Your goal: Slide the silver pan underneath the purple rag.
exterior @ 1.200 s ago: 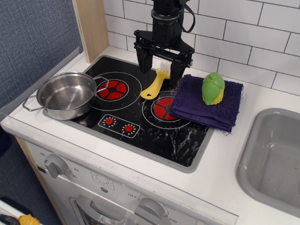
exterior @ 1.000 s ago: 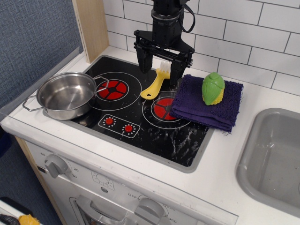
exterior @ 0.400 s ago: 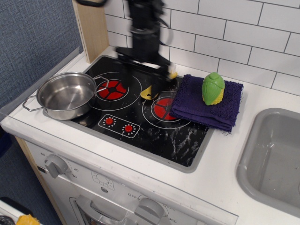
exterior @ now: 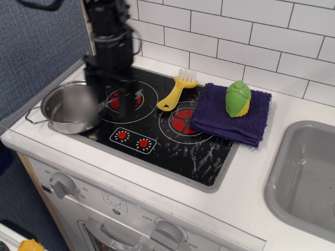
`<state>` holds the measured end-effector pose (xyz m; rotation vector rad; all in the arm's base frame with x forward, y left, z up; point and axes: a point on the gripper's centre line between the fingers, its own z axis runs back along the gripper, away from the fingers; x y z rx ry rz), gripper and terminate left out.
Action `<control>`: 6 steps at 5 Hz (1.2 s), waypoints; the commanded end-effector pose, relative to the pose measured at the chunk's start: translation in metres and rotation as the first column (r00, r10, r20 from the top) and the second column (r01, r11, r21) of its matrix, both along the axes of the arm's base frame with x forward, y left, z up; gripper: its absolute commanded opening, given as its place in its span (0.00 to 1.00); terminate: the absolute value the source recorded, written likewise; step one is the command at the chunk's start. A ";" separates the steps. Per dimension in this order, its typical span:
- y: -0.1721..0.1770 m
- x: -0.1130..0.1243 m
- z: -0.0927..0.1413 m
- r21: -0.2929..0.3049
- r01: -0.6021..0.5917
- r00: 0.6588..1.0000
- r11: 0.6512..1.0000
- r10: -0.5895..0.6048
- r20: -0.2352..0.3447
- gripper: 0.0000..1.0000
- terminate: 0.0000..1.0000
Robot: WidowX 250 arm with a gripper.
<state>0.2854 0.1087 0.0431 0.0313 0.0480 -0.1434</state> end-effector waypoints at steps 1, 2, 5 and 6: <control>0.018 -0.009 -0.016 0.070 -0.029 0.999 0.997 0.032 -0.033 1.00 0.00; 0.017 -0.007 -0.017 0.083 -0.035 0.999 0.996 0.038 -0.025 0.00 0.00; -0.001 -0.005 0.022 0.086 -0.071 0.992 0.994 0.061 0.110 0.00 0.00; -0.027 -0.003 0.049 0.046 -0.168 0.978 0.985 0.160 0.134 0.00 0.00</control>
